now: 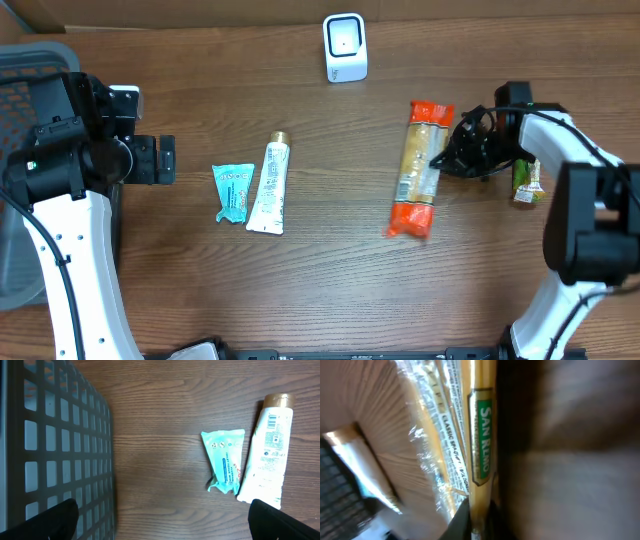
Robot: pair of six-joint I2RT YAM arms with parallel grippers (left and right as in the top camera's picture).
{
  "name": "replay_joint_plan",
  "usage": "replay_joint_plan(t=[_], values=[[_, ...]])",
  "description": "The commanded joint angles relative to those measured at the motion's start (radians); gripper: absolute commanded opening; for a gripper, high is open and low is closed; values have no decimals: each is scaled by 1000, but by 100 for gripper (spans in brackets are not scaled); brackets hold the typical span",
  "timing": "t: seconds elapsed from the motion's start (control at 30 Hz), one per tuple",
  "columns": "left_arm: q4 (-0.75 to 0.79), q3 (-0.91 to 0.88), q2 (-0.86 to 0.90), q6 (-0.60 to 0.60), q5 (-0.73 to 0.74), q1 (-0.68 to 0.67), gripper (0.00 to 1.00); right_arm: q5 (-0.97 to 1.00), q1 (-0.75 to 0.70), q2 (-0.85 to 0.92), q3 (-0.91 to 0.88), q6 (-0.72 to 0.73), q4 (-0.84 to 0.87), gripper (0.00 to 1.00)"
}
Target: Scan the item barcode
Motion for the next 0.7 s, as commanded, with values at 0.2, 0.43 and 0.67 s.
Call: replay_joint_plan(t=[0.2, 0.43, 0.67], values=[[0, 5, -6, 15, 8, 4, 100, 384, 179, -220, 0, 12, -115, 4], [0, 5, -6, 15, 8, 4, 100, 547, 240, -200, 0, 84, -130, 4], [0, 5, -6, 15, 8, 4, 99, 550, 240, -195, -4, 56, -118, 61]])
